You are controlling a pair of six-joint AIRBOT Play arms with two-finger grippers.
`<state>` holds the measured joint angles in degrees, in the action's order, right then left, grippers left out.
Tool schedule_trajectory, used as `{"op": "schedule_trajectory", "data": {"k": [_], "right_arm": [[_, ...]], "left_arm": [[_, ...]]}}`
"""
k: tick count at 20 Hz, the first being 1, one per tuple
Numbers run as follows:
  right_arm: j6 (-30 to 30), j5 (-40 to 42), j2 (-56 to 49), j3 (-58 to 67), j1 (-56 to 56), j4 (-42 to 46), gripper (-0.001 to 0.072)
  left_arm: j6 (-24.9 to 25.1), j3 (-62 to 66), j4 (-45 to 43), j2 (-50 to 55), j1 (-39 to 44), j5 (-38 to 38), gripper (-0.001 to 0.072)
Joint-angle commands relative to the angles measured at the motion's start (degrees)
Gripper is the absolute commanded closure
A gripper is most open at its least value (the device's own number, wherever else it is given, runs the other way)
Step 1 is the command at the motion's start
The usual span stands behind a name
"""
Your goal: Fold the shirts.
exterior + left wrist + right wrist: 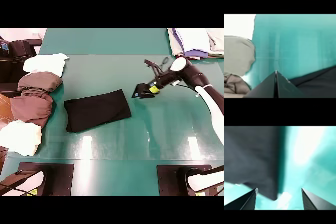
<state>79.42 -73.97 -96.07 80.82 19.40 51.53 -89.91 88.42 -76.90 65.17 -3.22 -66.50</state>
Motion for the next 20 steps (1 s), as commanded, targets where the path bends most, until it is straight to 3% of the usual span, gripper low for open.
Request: {"op": "schedule_trajectory", "data": {"k": [1, 7, 9, 10, 12, 14, 17, 20], "right_arm": [[-3.2, 1.6, -3.0, -4.7, -3.3, -6.9, 0.0087], [-4.1, 5.0, -11.1, 0.5, 5.4, -13.3, 0.0089], [-4.1, 5.1, -13.7, 5.2, 8.7, -13.3, 0.0211], [-4.1, 5.5, -15.0, 7.7, 10.1, -12.9, 0.0303], [-4.1, 5.5, -17.0, 11.6, 12.2, -12.3, 0.0563], [-4.1, 4.8, -17.8, 14.1, 12.8, -12.3, 0.0695], [-4.1, 5.0, -15.3, 14.7, 9.9, -12.0, 0.0695], [-2.8, 6.9, -8.0, 10.8, 2.8, -4.3, 0.0696]], "left_arm": [[0.4, -0.3, 1.1, 0.2, 2.2, 0.4, 0.0681], [0.3, -0.6, 1.1, 0.4, 7.5, 3.7, 0.0681], [0.3, -0.6, 1.9, 0.4, 7.9, 3.4, 0.0681], [0.3, -0.6, 2.1, 0.4, 7.9, 3.5, 0.0681], [0.3, -0.6, 2.4, 0.4, 7.9, 2.9, 0.0681], [0.3, -0.6, 2.4, 0.4, 7.9, 1.8, 0.0681], [0.3, -0.6, 2.7, 0.4, 7.9, 1.5, 0.0681], [0.3, -0.7, 2.8, 0.4, 7.9, 0.0, 0.0681]]}}
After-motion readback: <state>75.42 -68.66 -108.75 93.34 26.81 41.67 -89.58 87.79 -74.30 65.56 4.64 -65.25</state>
